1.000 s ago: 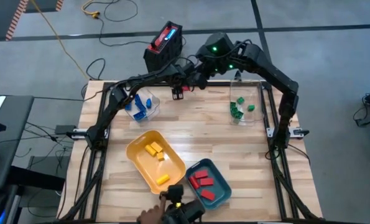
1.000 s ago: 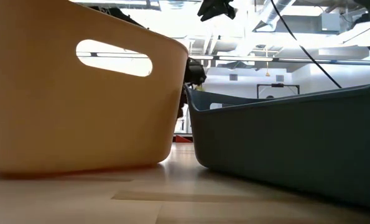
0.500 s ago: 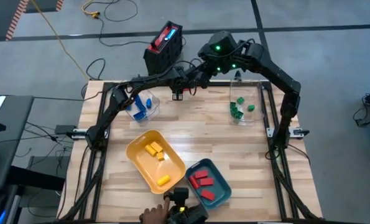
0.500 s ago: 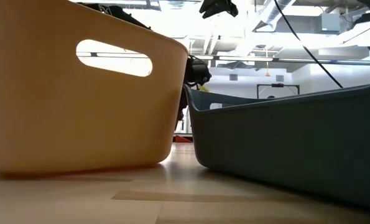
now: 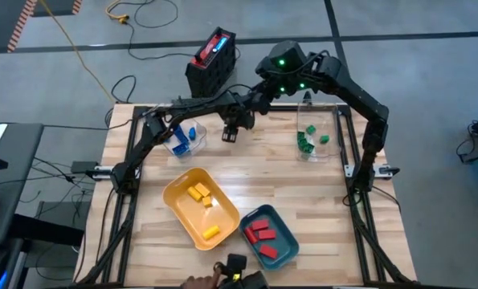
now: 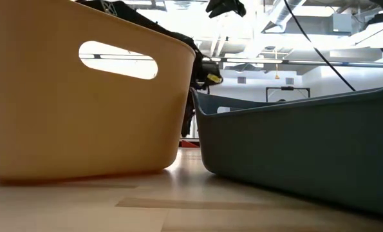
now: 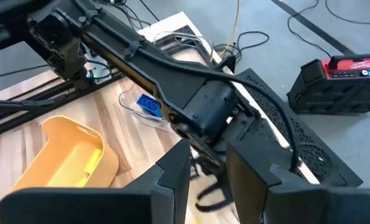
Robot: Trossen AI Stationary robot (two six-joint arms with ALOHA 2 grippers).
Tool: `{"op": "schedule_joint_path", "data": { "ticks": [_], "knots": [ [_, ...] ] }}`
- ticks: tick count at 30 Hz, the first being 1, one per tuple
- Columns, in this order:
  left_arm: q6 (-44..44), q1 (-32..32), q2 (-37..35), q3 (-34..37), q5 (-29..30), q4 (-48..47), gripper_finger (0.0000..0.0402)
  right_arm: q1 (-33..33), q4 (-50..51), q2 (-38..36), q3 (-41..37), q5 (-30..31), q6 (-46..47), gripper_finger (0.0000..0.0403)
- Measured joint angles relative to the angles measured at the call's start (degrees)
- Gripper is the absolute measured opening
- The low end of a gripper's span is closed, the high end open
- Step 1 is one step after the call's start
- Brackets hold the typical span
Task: Sort blocks
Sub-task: Put the red block into the blue bin
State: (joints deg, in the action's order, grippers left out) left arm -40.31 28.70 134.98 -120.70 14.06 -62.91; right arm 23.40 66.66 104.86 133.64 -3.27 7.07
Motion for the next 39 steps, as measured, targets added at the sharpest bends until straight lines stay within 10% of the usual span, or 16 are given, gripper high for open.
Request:
{"op": "schedule_joint_path", "data": {
  "ticks": [9,39],
  "knots": [
    [8.0,0.98,0.02,-0.64,13.3,11.26,0.0148,-0.83,0.39,0.0,0.0,0.0,0.39,0.012],
    [2.22,4.72,2.29,0.43,6.65,14.8,0.0153,-1.11,-1.14,-0.02,0.0,0.02,0.77,0.012]
  ]
}}
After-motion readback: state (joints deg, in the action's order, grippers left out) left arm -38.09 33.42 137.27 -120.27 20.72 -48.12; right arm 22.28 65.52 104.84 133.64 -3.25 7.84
